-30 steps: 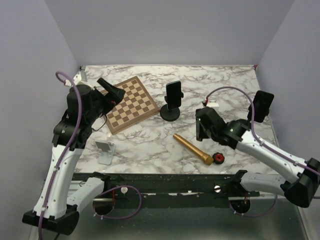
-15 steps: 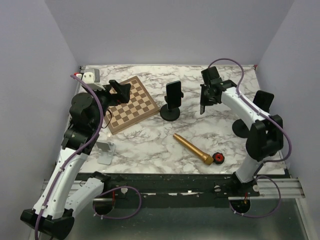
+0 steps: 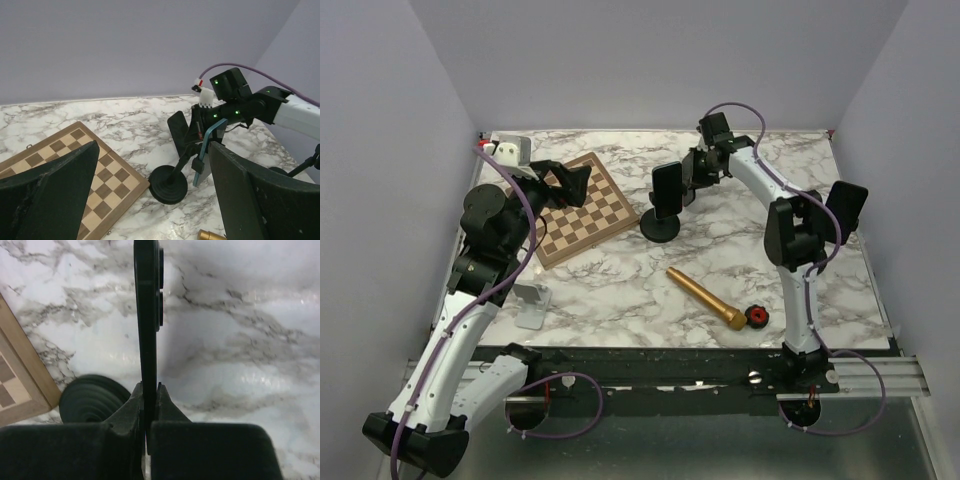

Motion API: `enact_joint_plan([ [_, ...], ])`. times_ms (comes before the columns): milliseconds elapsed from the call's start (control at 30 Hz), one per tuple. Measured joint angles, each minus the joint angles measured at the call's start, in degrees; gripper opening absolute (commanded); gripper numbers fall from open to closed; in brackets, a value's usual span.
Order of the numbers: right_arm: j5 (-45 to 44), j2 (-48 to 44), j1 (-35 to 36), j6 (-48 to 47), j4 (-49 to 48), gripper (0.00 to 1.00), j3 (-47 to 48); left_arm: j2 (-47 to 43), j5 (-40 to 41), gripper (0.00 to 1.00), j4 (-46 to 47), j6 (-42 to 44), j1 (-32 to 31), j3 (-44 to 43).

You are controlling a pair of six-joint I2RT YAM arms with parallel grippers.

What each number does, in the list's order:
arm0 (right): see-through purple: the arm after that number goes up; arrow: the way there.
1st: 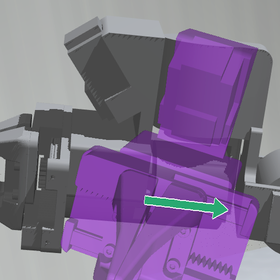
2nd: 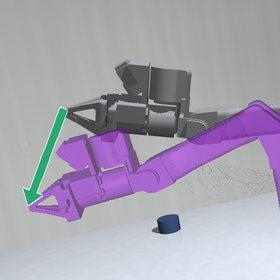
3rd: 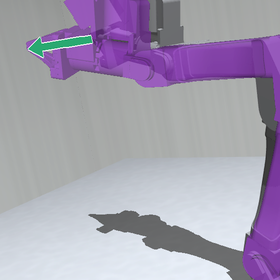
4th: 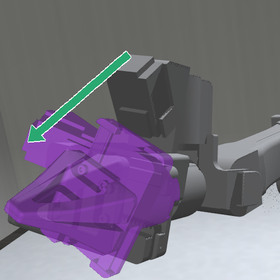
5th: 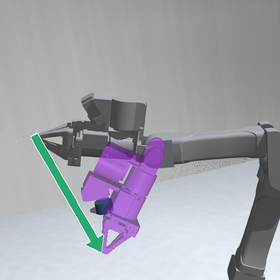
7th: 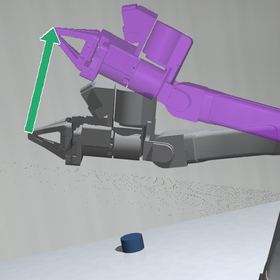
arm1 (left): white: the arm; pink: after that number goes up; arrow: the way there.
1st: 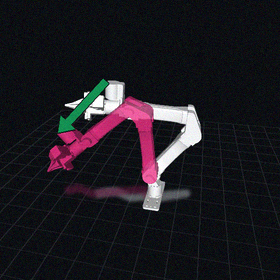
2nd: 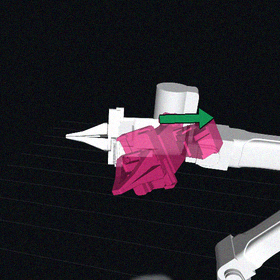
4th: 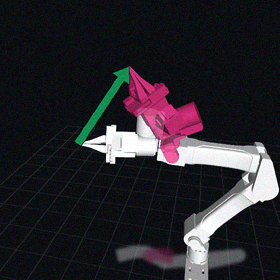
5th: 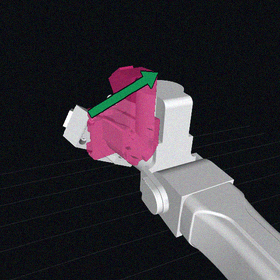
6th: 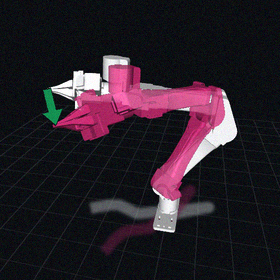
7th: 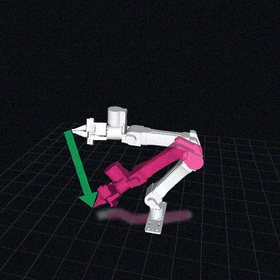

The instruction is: Remove the phone from the phone stand

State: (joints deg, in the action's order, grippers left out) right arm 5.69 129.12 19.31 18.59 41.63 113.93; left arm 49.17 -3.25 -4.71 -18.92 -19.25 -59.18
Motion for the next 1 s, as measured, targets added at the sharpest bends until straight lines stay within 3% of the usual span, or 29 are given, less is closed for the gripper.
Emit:
enact_joint_plan([
  [167, 6.9, 8.9, -2.1, 0.4, -0.3, 0.01, 10.5, 0.0, -1.4, 0.96, 0.9, 0.1, 0.2, 0.0],
  [333, 15.2, 10.9, -4.6, 2.7, -2.9, 0.02, 10.6, 0.0, -1.5, 0.95, 1.4, 0.0, 0.6, 0.2],
  [433, 18.8, 12.2, -6.0, 3.7, -4.0, 0.11, 11.0, 0.0, -1.5, 0.95, 1.7, 0.0, 0.9, 0.2],
  [533, 21.4, 14.3, -6.8, 4.2, -4.5, 0.15, 13.0, 0.0, -1.5, 0.94, 2.1, -0.6, 1.5, 0.3],
  [867, 20.7, 17.1, -6.9, 4.3, -7.1, 0.20, 15.6, 1.5, -1.5, 0.93, 2.1, -2.1, 2.0, 0.5],
  [1000, 20.2, 17.0, -6.9, 4.7, -9.6, 0.29, 14.2, 1.7, -1.6, 0.93, 2.1, -2.4, 2.0, 0.5],
])
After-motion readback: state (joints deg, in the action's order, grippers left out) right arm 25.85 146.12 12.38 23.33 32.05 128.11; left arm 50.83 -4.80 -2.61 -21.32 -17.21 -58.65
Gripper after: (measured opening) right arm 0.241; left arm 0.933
